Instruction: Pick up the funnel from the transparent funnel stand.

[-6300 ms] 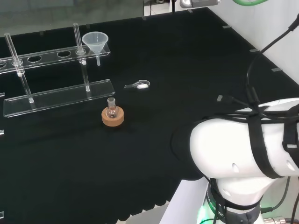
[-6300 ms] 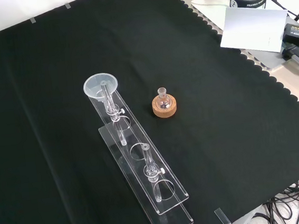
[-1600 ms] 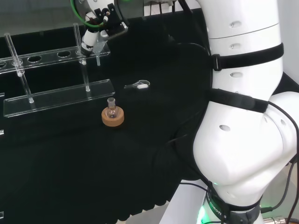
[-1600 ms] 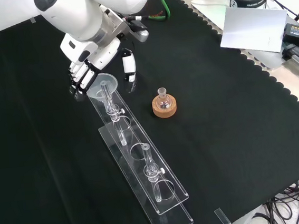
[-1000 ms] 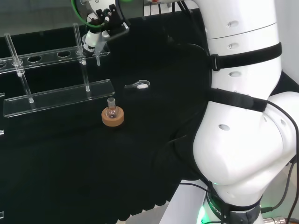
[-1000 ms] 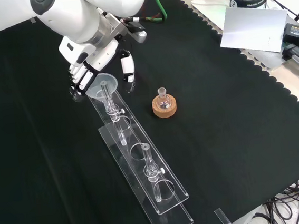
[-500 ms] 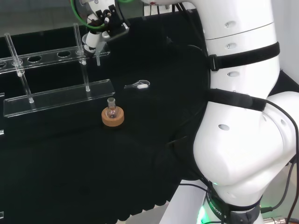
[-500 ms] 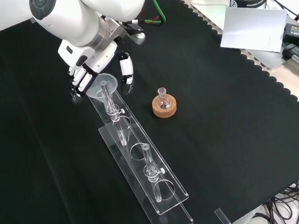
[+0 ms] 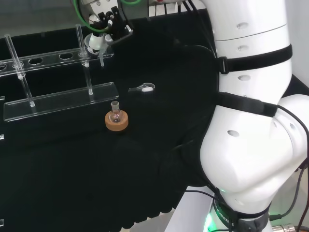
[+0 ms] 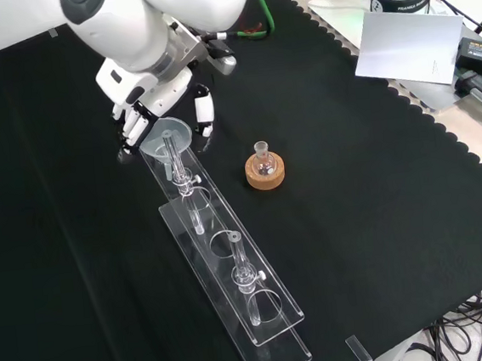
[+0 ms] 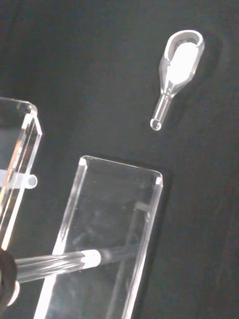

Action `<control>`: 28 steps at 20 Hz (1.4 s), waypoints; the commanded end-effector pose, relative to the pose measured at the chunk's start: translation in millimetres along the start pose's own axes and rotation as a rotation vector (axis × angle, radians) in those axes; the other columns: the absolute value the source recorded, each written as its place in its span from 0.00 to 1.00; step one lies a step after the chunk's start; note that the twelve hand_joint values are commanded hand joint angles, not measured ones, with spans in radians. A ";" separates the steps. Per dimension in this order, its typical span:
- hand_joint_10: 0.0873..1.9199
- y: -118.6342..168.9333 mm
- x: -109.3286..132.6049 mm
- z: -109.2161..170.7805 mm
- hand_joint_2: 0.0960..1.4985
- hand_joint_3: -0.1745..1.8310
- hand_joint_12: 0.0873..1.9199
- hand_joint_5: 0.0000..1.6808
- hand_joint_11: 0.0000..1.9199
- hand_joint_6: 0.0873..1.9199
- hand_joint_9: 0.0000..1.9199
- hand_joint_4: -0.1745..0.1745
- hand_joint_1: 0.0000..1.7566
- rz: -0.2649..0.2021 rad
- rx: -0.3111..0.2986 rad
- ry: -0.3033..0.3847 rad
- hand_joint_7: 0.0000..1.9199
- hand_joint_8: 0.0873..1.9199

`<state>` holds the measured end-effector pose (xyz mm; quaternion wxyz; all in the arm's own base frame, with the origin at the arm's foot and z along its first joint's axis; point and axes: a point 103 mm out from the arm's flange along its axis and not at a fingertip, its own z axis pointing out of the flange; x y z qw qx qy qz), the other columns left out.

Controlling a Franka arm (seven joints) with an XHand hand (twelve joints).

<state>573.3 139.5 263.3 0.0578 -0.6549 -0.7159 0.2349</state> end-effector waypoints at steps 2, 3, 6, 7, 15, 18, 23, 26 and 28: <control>0.24 -8.6 0.3 -16.8 0.49 0.33 0.66 0.25 0.28 0.00 0.46 0.37 0.45 0.033 -0.131 -0.045 0.32 0.33; 0.24 -10.5 0.0 -19.1 0.49 0.33 0.66 0.28 0.29 0.00 0.47 0.37 0.45 0.034 -0.145 -0.048 0.33 0.33; 0.22 -17.5 -2.1 -28.6 0.50 0.34 0.64 0.36 0.31 0.02 0.50 0.40 0.46 0.035 -0.162 -0.046 0.36 0.33; 0.22 -20.6 -3.0 -32.6 0.50 0.34 0.64 0.38 0.31 0.03 0.51 0.41 0.47 0.035 -0.160 -0.046 0.37 0.33; 0.19 -66.6 -18.3 -60.6 0.50 0.35 0.63 0.43 0.33 0.11 0.55 0.45 0.47 0.070 -0.180 -0.035 0.42 0.31; 0.18 -90.0 -23.1 -66.5 0.50 0.35 0.63 0.41 0.33 0.18 0.56 0.45 0.47 0.086 -0.191 -0.027 0.43 0.30; 0.17 -126.7 -26.2 -65.5 0.50 0.36 0.63 0.39 0.33 0.23 0.56 0.45 0.47 0.105 -0.180 0.002 0.43 0.31; 0.17 -148.4 -23.5 -60.9 0.50 0.36 0.63 0.39 0.33 0.23 0.56 0.45 0.46 0.109 -0.181 0.020 0.44 0.31; 0.17 -161.0 -21.7 -55.1 0.50 0.36 0.63 0.39 0.33 0.24 0.57 0.45 0.46 0.110 -0.176 0.034 0.44 0.31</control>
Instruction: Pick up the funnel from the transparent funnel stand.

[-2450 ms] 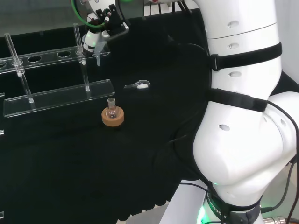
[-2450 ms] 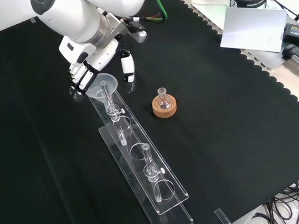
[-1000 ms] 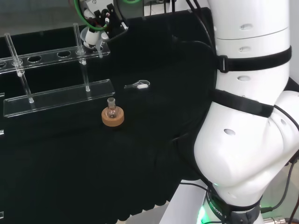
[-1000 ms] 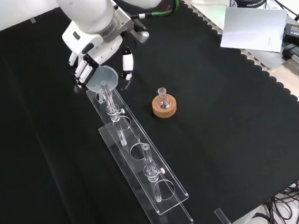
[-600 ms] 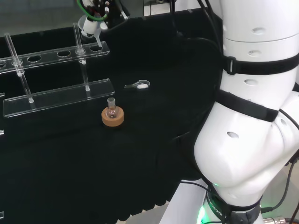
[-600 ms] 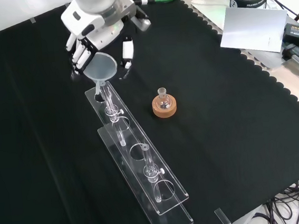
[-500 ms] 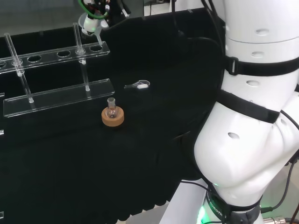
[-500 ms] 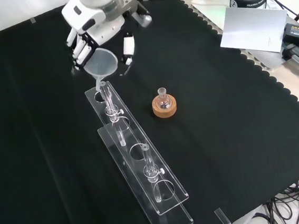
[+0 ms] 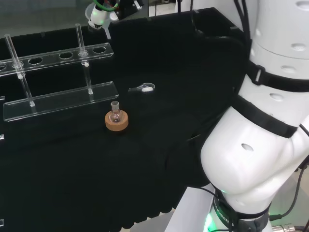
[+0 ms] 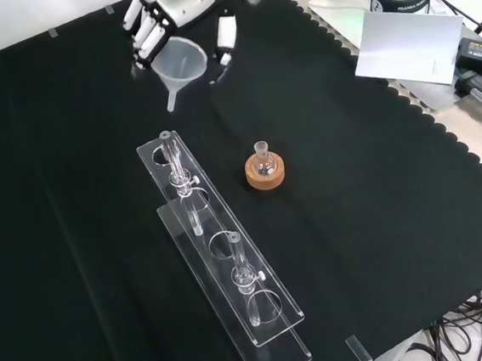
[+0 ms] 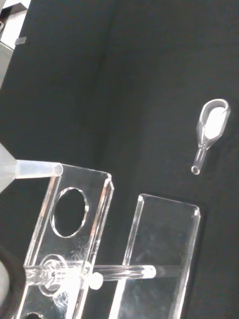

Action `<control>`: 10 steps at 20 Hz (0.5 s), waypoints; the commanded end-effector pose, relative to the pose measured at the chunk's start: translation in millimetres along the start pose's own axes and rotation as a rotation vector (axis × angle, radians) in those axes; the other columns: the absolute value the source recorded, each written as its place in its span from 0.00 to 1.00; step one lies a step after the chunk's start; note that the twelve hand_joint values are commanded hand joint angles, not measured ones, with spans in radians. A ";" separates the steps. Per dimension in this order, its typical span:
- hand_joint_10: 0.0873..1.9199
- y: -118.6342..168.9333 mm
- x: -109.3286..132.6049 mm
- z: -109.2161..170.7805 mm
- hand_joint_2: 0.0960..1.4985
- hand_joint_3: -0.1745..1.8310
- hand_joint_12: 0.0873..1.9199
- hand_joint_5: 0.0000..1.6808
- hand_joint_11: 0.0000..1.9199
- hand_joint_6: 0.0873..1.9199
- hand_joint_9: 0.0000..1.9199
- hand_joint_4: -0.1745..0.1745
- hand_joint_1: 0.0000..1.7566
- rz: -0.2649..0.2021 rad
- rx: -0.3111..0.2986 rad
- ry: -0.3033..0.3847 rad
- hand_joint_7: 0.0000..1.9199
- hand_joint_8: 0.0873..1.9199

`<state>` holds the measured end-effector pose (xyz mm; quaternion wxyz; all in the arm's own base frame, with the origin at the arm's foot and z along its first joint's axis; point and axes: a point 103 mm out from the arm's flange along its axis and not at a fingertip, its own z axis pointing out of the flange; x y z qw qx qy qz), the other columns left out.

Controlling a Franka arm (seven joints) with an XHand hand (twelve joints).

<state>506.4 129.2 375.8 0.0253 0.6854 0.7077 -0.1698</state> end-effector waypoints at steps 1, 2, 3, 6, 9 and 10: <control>0.17 -62.2 0.2 6.6 0.50 0.36 0.63 0.39 0.33 0.24 0.57 0.45 0.46 0.031 0.031 0.053 0.44 0.31; 0.17 -68.5 0.7 9.3 0.50 0.36 0.63 0.39 0.33 0.24 0.57 0.44 0.46 0.033 0.036 0.060 0.44 0.31; 0.17 -74.4 0.7 12.3 0.50 0.36 0.63 0.39 0.33 0.24 0.57 0.44 0.46 0.036 0.041 0.067 0.44 0.31; 0.17 -90.6 -0.1 21.7 0.50 0.36 0.63 0.39 0.33 0.24 0.57 0.44 0.46 0.041 0.055 0.096 0.44 0.31; 0.17 -104.6 -1.6 29.8 0.50 0.36 0.63 0.39 0.33 0.25 0.57 0.44 0.46 0.049 0.064 0.108 0.44 0.31; 0.17 -108.9 -2.0 32.4 0.50 0.36 0.63 0.39 0.33 0.25 0.57 0.44 0.46 0.052 0.067 0.112 0.44 0.31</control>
